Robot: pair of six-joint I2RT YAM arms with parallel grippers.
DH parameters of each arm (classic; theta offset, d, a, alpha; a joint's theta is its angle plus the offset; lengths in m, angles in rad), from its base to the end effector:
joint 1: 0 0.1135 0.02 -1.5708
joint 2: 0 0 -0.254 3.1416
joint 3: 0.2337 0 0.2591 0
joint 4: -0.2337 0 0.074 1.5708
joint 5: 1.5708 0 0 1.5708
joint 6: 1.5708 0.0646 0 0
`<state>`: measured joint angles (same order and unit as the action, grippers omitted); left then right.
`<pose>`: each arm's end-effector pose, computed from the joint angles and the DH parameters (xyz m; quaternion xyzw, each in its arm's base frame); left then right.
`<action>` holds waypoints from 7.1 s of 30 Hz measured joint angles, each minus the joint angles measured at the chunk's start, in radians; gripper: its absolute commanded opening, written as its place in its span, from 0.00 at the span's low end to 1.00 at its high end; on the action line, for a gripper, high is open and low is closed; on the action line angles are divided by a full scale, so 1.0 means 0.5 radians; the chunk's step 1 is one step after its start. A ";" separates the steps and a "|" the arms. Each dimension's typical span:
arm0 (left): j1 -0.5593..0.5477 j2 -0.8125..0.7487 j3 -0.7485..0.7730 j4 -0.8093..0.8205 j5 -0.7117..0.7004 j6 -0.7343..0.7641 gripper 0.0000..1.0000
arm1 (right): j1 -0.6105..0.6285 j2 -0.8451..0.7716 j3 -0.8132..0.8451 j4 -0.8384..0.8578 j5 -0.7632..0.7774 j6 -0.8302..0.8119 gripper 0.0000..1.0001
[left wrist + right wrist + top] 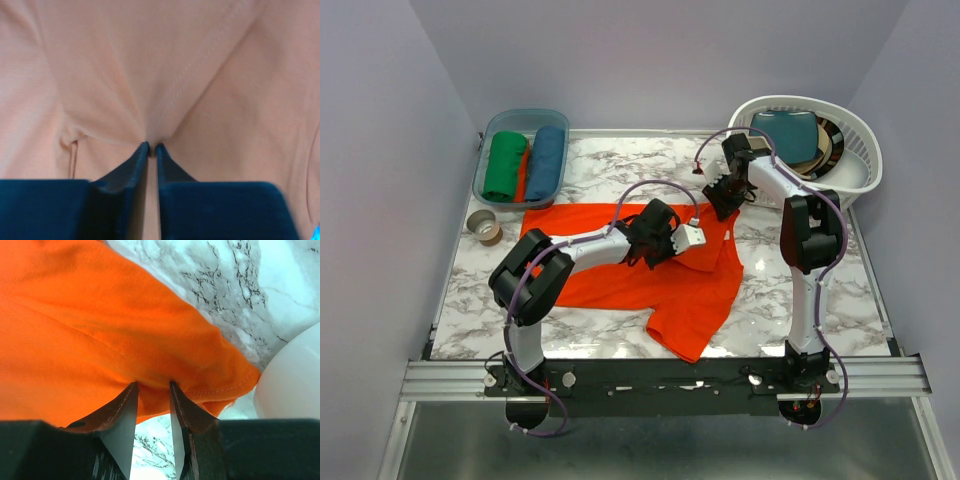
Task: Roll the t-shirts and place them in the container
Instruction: Fold the T-shirt at the center of the board.
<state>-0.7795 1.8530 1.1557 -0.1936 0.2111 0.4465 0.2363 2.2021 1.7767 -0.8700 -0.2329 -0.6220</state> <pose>0.2812 -0.2969 0.1349 0.5681 0.7466 -0.1529 0.3105 0.4452 0.1225 0.1375 -0.4239 0.8880 0.0868 0.1559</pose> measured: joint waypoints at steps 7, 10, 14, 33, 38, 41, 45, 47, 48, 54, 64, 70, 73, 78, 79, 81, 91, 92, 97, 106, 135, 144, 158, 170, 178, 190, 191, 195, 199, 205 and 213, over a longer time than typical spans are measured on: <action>0.006 -0.076 0.038 -0.284 0.155 0.089 0.35 | 0.000 0.000 0.003 0.000 0.011 -0.014 0.40; 0.021 -0.201 0.038 -0.369 0.179 0.100 0.32 | 0.000 0.000 0.018 -0.006 0.021 -0.014 0.41; 0.071 -0.370 0.036 -0.362 0.176 0.033 0.10 | 0.000 -0.002 0.117 -0.014 0.020 -0.013 0.40; 0.128 0.234 0.179 0.205 0.459 -0.726 0.05 | 0.000 -0.006 0.066 -0.075 0.037 -0.022 0.37; 0.138 0.170 0.070 0.195 0.458 -0.761 0.21 | 0.000 -0.044 0.037 -0.075 0.053 -0.029 0.42; 0.155 0.048 0.020 0.108 0.450 -0.744 0.25 | 0.000 -0.185 -0.037 -0.080 0.062 -0.030 0.44; 0.225 -0.341 0.018 -0.072 0.413 -0.586 0.28 | 0.000 -0.509 -0.226 -0.034 0.050 -0.067 0.46; 0.306 -0.542 0.018 -0.161 0.410 -0.522 0.32 | 0.001 -0.754 -0.391 -0.011 -0.002 -0.122 0.48; 0.379 -0.671 0.018 -0.216 0.407 -0.478 0.35 | 0.008 -0.877 -0.476 -0.002 -0.036 -0.154 0.49; 0.685 -1.100 -0.036 -0.374 0.290 -0.415 0.47 | 0.448 -1.757 -1.312 0.175 -0.228 -0.506 0.50; 0.851 -1.555 -0.400 -0.638 -0.026 -0.314 0.62 | 1.367 -2.220 -2.062 0.139 -0.405 -0.815 0.49; 0.986 -1.823 -0.603 -0.731 -0.090 -0.309 0.62 | 1.688 -2.257 -2.234 0.192 -0.388 -0.777 0.49; 1.065 -1.987 -0.685 -0.787 -0.115 -0.310 0.62 | 1.833 -2.226 -2.287 0.304 -0.340 -0.713 0.48; 1.144 -2.177 -0.761 -0.863 -0.153 -0.309 0.62 | 1.981 -2.146 -2.358 0.433 -0.259 -0.605 0.48; 1.154 -2.223 -0.786 -0.873 -0.162 -0.308 0.62 | 2.008 -2.126 -2.361 0.455 -0.239 -0.585 0.48; 1.167 -2.285 -0.822 -0.879 -0.177 -0.305 0.62 | 2.032 -2.103 -2.365 0.497 -0.213 -0.566 0.48; 1.223 -2.454 -0.918 -0.890 -0.248 -0.271 0.62 | 2.090 -1.968 -2.383 0.649 -0.079 -0.477 0.46; 1.226 -2.463 -0.930 -0.890 -0.253 -0.268 0.62 | 2.099 -1.962 -2.383 0.655 -0.079 -0.475 0.45; 1.239 -2.481 -0.980 -0.889 -0.286 -0.253 0.62 | 2.148 -1.901 -2.383 0.670 -0.072 -0.444 0.36; 1.247 -2.481 -0.996 -0.890 -0.309 -0.170 0.63 | 2.203 -1.835 -2.373 0.763 -0.023 -0.369 0.01; 2.303 -1.382 -0.996 -1.056 0.076 0.196 0.59 | 1.612 -2.372 -2.266 0.456 0.192 -0.163 0.01; 2.398 -1.143 -0.711 -1.054 0.171 0.216 0.59 | 1.514 -2.432 -2.278 0.430 0.188 -0.157 0.01; 2.455 -0.830 -0.679 -1.099 0.193 0.266 0.54 | 1.422 -2.473 -2.303 0.414 0.147 -0.118 0.01; 2.455 -0.796 -0.707 -1.113 0.190 0.306 0.50 | 1.408 -2.473 -2.303 0.389 0.127 -0.118 0.01; 2.464 -0.811 -0.753 -1.151 0.191 0.327 0.51 | 1.408 -2.473 -2.303 0.391 0.124 -0.119 0.01; 2.479 -0.833 -0.786 -1.132 0.191 0.324 0.01 | 1.368 -2.470 -2.303 0.365 0.127 -0.111 0.01; 2.485 -0.834 -0.786 -1.136 0.192 0.328 0.00 | 1.338 -2.473 -2.303 0.345 0.129 -0.101 0.01; 2.504 -0.847 -0.786 -1.163 0.193 0.343 0.00 | 1.263 -2.547 -2.283 0.219 0.201 -0.032 0.01; 2.504 -0.883 -0.781 -1.193 0.221 0.342 0.00 | 1.261 -2.678 -2.132 0.044 0.288 0.072 0.01; 2.507 -0.947 -0.654 -1.278 0.386 0.319 0.00 | 1.161 -2.731 -1.873 -0.082 0.384 0.176 0.01; 2.501 -0.950 -0.433 -1.353 0.551 0.287 0.00 | 1.118 -2.576 -1.804 -0.011 0.586 0.041 0.01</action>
<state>0.4709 1.3781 0.9390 -0.8700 0.4866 0.5900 0.7952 0.9142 0.8745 -0.8757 0.0601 -0.6014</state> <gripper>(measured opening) 0.012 0.012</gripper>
